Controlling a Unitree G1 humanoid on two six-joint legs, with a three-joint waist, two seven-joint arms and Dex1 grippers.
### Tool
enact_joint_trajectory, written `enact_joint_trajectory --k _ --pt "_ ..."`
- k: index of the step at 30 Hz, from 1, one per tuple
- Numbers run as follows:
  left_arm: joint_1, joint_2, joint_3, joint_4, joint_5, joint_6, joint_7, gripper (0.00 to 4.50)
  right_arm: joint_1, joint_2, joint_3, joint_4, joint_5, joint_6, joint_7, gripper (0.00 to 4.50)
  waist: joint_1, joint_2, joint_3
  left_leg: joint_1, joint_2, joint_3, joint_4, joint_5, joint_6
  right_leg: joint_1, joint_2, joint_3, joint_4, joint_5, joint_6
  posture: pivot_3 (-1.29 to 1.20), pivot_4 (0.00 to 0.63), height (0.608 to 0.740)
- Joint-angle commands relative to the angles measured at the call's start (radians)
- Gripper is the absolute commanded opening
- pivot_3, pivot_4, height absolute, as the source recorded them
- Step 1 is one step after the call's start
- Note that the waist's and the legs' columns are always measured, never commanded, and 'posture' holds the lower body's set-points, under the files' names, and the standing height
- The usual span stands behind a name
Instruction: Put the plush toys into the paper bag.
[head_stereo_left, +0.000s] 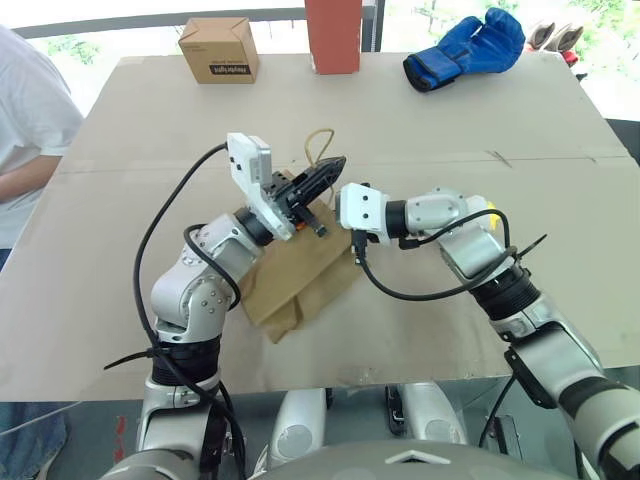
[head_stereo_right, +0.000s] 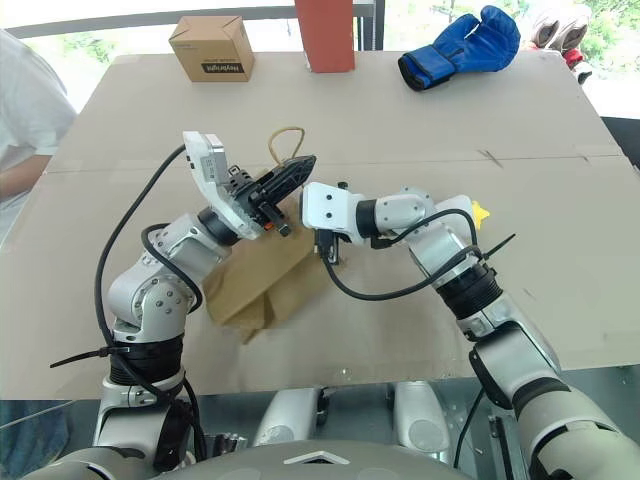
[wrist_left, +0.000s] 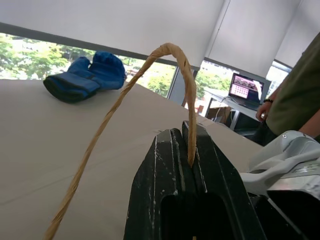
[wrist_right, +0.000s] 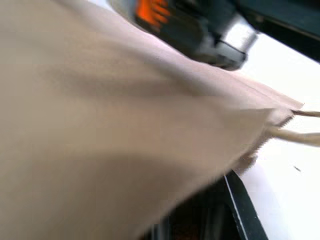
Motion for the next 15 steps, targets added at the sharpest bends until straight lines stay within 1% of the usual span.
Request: enact_joint_trajectory --k 1,4,10,13,15 --pt "-0.049 -0.019 -0.003 0.004 0.04 -0.057 0.006 0.0 0.023 -0.004 -0.016 -0.083 0.011 0.011 0.005 0.05 0.001 0.0 0.0 0.0 0.0 0.0 0.0 0.0 0.0 0.0 0.0 0.0 0.0 0.0 0.0 0.0 0.15 0.74" --pt "-0.084 -0.024 -0.011 0.033 0.069 -0.073 -0.002 0.0 0.05 -0.019 -0.049 -0.146 0.004 0.095 -0.045 0.05 0.004 0.0 0.0 0.0 0.0 0.0 0.0 0.0 0.0 0.0 0.0 0.0 0.0 0.0 0.0 0.0 0.15 0.74" --pt "-0.192 -0.033 -0.025 0.14 0.108 -0.105 -0.045 0.0 0.155 -0.094 -0.13 -0.342 0.014 0.264 -0.119 0.05 0.016 0.0 0.0 0.0 0.0 0.0 0.0 0.0 0.0 0.0 0.0 0.0 0.0 0.0 0.0 0.0 0.15 0.74" --pt "-0.249 -0.053 -0.052 0.187 0.13 -0.13 -0.081 0.0 0.19 -0.115 -0.142 -0.411 0.014 0.321 -0.144 0.05 0.017 0.0 0.0 0.0 0.0 0.0 0.0 0.0 0.0 0.0 0.0 0.0 0.0 0.0 0.0 0.0 0.15 0.74" --pt "-0.284 -0.065 -0.096 0.208 0.159 -0.156 -0.125 0.0 0.214 -0.116 -0.144 -0.46 0.014 0.357 -0.166 0.05 0.015 0.0 0.0 0.0 0.0 0.0 0.001 0.0 0.0 0.0 0.0 0.0 0.0 0.0 0.0 0.0 0.15 0.74"
